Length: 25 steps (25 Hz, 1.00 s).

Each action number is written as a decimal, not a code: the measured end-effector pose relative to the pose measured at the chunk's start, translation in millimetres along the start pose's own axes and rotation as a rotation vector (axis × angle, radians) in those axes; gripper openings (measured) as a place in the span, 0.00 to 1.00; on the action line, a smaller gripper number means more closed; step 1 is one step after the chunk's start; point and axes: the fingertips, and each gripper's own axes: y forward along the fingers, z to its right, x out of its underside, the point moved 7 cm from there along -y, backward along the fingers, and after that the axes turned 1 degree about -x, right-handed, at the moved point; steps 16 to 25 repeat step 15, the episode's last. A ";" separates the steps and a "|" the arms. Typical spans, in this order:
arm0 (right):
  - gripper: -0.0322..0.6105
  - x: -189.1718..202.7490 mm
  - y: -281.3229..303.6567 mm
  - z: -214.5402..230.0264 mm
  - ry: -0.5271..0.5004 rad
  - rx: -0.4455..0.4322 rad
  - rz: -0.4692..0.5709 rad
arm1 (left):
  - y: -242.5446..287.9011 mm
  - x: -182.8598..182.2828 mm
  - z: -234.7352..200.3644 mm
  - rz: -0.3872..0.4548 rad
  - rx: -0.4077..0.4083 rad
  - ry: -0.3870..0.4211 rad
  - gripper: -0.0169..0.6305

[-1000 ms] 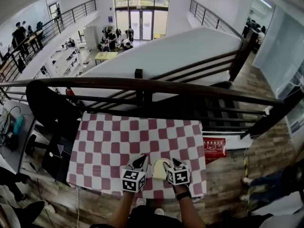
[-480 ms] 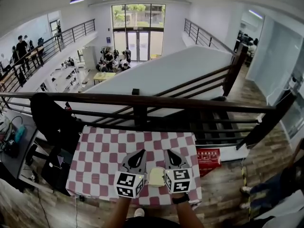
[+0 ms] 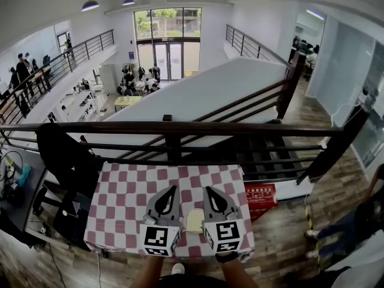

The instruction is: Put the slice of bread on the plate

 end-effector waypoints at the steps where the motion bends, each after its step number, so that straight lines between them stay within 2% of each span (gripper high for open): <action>1: 0.07 1.4 -2.3 -0.2 0.002 0.002 -0.001 | -2.3 -1.9 3.8 0.014 0.008 0.019 0.05; 5: 0.07 5.3 -9.8 -0.7 0.029 0.000 -0.005 | -4.8 1.7 13.5 -0.008 0.044 0.025 0.05; 10: 0.07 13.3 -18.1 -2.5 0.041 -0.007 -0.023 | -8.7 13.3 19.0 -0.051 0.042 -0.017 0.05; 25: 0.07 16.3 -28.1 -3.2 0.031 -0.010 -0.032 | -11.5 17.3 30.7 -0.058 0.059 -0.024 0.05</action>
